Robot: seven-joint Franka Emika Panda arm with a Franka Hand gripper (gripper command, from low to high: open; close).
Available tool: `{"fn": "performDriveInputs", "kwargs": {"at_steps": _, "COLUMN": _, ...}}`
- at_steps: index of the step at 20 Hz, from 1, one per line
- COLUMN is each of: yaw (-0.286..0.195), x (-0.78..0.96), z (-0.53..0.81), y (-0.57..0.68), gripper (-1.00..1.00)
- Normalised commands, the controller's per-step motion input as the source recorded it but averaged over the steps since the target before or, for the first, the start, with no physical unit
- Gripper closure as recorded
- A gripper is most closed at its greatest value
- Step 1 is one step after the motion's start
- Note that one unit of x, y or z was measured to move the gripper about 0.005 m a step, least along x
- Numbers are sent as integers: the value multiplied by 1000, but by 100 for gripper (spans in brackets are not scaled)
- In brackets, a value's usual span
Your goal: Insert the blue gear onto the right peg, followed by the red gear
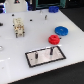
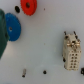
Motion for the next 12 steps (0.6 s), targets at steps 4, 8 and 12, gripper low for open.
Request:
{"fn": "performDriveInputs", "kwargs": {"at_steps": 4, "yaw": 0, "x": -488, "z": 3, "y": 727, "gripper": -100}}
{"fn": "performDriveInputs", "kwargs": {"at_steps": 8, "yaw": 0, "x": -471, "z": -17, "y": 741, "gripper": -100}}
{"fn": "performDriveInputs", "kwargs": {"at_steps": 12, "yaw": 0, "x": -327, "z": -216, "y": 682, "gripper": -100}}
